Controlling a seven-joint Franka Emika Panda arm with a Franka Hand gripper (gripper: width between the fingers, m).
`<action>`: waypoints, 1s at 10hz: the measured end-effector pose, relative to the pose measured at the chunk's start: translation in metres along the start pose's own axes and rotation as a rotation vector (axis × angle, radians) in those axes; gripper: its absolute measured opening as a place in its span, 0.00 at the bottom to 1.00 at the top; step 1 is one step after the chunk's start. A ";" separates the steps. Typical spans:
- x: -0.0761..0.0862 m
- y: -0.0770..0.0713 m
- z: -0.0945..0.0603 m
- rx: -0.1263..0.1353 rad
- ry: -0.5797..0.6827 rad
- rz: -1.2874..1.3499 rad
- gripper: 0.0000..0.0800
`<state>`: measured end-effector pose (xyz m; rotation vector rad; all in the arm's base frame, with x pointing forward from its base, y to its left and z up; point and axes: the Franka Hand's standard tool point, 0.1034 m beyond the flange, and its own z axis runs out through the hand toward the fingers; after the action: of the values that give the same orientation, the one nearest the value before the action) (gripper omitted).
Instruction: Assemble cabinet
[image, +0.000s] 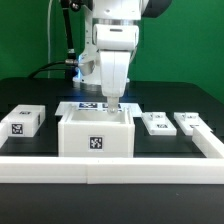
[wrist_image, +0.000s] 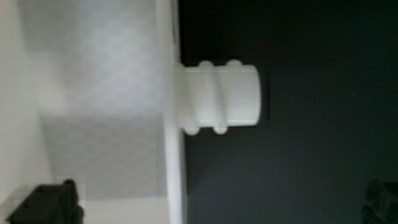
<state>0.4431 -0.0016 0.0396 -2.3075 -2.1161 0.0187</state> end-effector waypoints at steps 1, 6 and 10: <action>0.001 -0.002 0.005 0.007 0.002 -0.001 1.00; 0.000 -0.001 0.014 0.021 0.003 0.003 0.88; 0.000 -0.001 0.014 0.021 0.003 0.003 0.20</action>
Offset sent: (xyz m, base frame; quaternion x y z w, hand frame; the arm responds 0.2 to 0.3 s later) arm 0.0088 0.0016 -0.0082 0.0007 0.0110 0.0002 0.9999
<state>0.4421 -0.0013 0.0252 -2.2973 -2.1010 0.0369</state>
